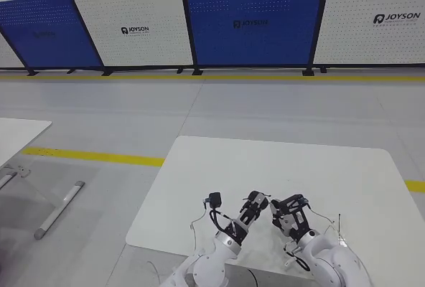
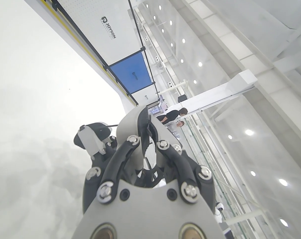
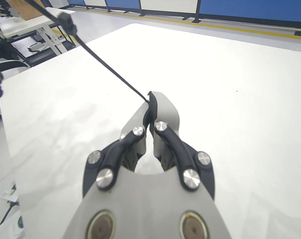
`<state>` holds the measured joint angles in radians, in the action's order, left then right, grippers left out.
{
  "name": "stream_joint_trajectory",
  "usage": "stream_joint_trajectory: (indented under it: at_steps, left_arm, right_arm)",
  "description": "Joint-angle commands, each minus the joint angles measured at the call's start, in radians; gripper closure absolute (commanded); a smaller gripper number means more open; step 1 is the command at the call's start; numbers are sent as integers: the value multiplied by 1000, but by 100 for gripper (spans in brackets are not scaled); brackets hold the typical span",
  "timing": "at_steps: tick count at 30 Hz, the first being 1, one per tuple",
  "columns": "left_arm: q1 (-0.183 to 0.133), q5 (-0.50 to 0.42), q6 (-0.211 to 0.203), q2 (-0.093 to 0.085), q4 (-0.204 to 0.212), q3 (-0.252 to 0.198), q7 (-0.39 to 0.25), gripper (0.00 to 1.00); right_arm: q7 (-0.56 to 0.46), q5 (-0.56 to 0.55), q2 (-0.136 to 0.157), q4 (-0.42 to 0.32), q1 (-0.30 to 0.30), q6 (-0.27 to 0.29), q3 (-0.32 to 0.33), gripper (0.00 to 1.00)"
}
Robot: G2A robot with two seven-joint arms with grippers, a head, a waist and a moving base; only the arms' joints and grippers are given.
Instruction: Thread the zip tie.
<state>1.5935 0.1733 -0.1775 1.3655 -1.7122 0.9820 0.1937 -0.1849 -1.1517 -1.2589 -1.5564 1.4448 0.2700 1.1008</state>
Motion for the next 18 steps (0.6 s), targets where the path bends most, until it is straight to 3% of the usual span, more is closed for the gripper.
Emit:
stream_joint_trajectory:
  at_steps: [1, 6, 12, 18]
  left_arm:
    - [-6, 26, 19, 2, 8, -2, 34, 100]
    - [-29, 30, 54, 9, 41, -12, 72, 100]
    - [-37, 14, 53, 13, 68, -3, 117, 100]
    - [-32, 7, 65, 13, 74, 22, 136, 100]
  right_arm:
    - [9, 23, 1, -4, 4, 8, 7, 0]
    - [56, 173, 7, -28, 36, 70, 69, 0]
    - [96, 386, 29, -116, 104, 70, 145, 0]
    - [153, 716, 60, -194, 180, 70, 230, 0]
